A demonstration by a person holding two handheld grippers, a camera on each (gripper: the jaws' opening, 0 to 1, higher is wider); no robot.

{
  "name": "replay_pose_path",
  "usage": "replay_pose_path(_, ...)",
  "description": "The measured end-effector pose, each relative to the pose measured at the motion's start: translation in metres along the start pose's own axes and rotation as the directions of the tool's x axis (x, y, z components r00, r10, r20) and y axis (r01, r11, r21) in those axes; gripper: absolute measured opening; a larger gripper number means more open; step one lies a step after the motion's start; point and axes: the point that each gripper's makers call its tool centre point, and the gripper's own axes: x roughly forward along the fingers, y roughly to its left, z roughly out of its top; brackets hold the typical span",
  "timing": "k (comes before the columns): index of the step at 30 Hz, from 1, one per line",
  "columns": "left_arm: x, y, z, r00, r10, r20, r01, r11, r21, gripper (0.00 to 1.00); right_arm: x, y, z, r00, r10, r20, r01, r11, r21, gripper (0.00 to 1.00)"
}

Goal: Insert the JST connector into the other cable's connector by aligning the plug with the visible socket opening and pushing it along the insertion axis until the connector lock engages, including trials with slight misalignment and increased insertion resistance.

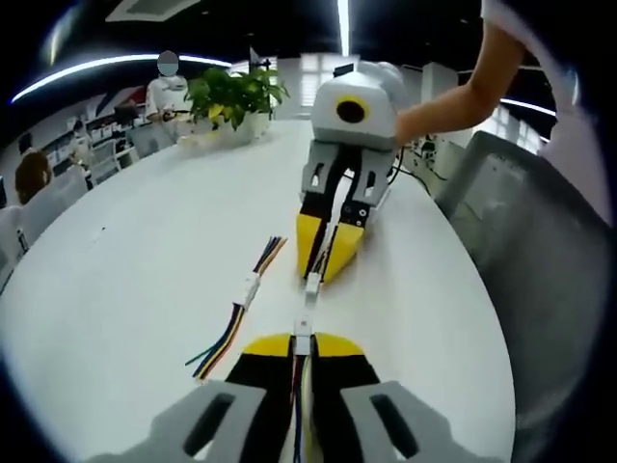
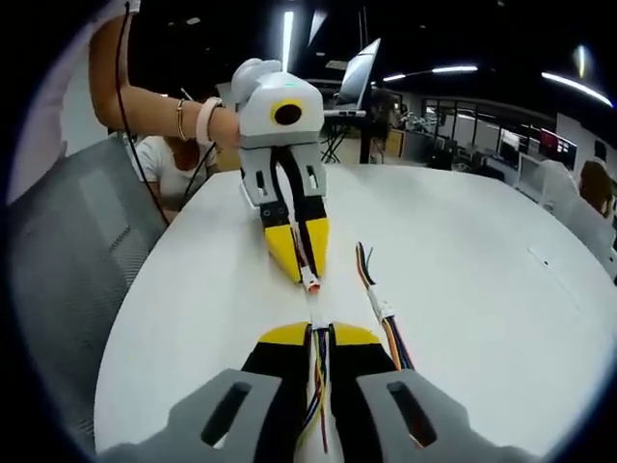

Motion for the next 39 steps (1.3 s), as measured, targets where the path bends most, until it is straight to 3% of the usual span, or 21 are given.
replay_pose_path(14,0.006,-0.007,0.006,0.998,-0.039,-0.048,0.042,0.997,0.070,0.00,-0.004,0.001,0.006,1.000,0.008,0.002,-0.008,1.000,0.013,0.03)
replay_pose_path(39,0.011,-0.017,0.012,0.993,-0.082,-0.090,0.091,0.990,0.105,0.00,-0.006,0.012,0.006,0.999,0.034,-0.007,-0.034,0.999,-0.014,0.03)
